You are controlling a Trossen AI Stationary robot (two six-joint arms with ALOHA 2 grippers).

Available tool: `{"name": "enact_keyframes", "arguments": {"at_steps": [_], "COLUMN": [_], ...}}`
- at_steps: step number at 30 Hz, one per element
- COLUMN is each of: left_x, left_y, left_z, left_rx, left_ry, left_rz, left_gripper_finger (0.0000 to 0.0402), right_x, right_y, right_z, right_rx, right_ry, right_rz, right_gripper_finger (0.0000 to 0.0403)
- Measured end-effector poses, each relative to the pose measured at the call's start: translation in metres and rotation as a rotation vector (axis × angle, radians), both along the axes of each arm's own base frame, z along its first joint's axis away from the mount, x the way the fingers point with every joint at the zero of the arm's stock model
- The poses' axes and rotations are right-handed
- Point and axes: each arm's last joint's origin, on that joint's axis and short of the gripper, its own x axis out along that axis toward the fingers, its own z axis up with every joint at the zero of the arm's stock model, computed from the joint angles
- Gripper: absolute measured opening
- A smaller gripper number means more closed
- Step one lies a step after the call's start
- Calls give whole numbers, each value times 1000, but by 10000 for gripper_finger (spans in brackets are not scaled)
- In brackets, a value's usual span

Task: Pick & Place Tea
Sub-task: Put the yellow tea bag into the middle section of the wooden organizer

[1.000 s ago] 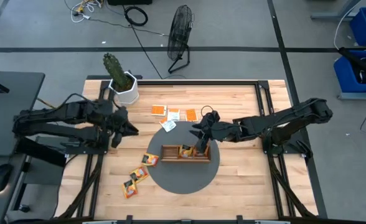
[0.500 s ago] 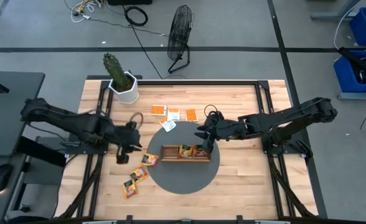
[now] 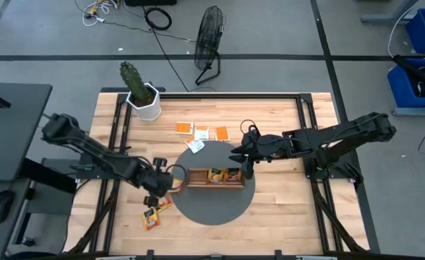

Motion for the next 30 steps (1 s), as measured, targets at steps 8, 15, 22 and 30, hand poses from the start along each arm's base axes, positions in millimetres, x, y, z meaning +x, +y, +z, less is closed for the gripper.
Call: {"name": "enact_keyframes", "arguments": {"at_steps": [8,15,22,30], "left_x": [12,13,18,20], "left_y": [-11,-9,-11,-11], "left_z": [-20,-24,-39,-56], "left_rx": [-122,-74,-14,13], "left_ry": [80,79,116,193], "left_rz": [4,17,7,17], "left_gripper_finger": [118,182,194,182], "right_x": [-1,-1,-2,-2], "right_y": [2,1,1,1], "right_z": [-1,-2,-3,-4], "right_rx": [-17,-35,-42,-44], "right_ry": [12,22,36,50], "right_rz": [25,36,40,42], "right_gripper_finger": [132,132,132,132]}}
